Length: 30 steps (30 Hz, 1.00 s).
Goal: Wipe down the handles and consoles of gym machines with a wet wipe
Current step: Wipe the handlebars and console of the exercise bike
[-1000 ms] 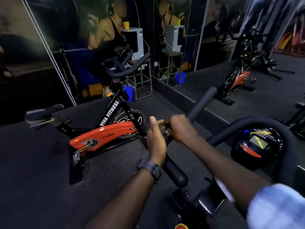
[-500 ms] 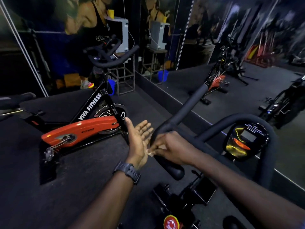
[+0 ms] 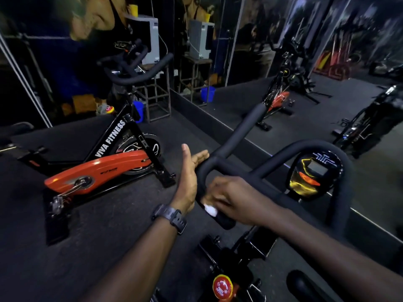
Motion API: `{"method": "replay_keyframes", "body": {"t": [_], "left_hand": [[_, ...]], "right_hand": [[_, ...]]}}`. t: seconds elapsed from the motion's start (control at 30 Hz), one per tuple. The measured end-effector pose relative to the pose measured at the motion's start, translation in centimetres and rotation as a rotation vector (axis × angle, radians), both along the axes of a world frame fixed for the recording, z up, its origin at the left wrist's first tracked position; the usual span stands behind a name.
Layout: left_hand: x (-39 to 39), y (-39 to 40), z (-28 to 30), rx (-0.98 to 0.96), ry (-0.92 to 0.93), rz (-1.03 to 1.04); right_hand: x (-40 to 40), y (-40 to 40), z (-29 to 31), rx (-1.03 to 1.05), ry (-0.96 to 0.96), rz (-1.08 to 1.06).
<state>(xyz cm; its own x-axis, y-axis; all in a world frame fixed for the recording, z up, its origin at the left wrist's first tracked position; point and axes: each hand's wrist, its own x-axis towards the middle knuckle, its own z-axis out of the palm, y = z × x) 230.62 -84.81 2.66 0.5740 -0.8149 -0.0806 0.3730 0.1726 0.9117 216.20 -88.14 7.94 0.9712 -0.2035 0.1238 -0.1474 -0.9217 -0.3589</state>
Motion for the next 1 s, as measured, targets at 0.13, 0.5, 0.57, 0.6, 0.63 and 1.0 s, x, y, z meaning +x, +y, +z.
{"method": "replay_keyframes", "body": {"t": [0.13,0.5,0.57,0.6,0.63,1.0], "left_hand": [[0.6,0.3,-0.4,-0.035,0.074,-0.033],[0.1,0.3,-0.9,-0.071,-0.038,-0.035],[0.1,0.4,-0.9,-0.081,-0.049,-0.028],[0.1,0.4,-0.9,-0.085,-0.047,-0.026],[0.1,0.5,-0.9,-0.090,-0.039,-0.029],[0.6,0.9,-0.9,-0.122,0.049,-0.045]], "right_hand": [[2.7,1.0,-0.8,0.009,-0.021,-0.145],[1.4,2.2,-2.5,0.400,0.046,-0.527],[1.3,1.6,-3.2,0.804,0.113,-0.550],[1.0,1.5,-3.0,1.027,0.119,-0.593],[0.1,1.6,-2.7,1.212,0.136,-0.606],[2.9,0.6,-2.5,1.167,0.156,-0.670]]}}
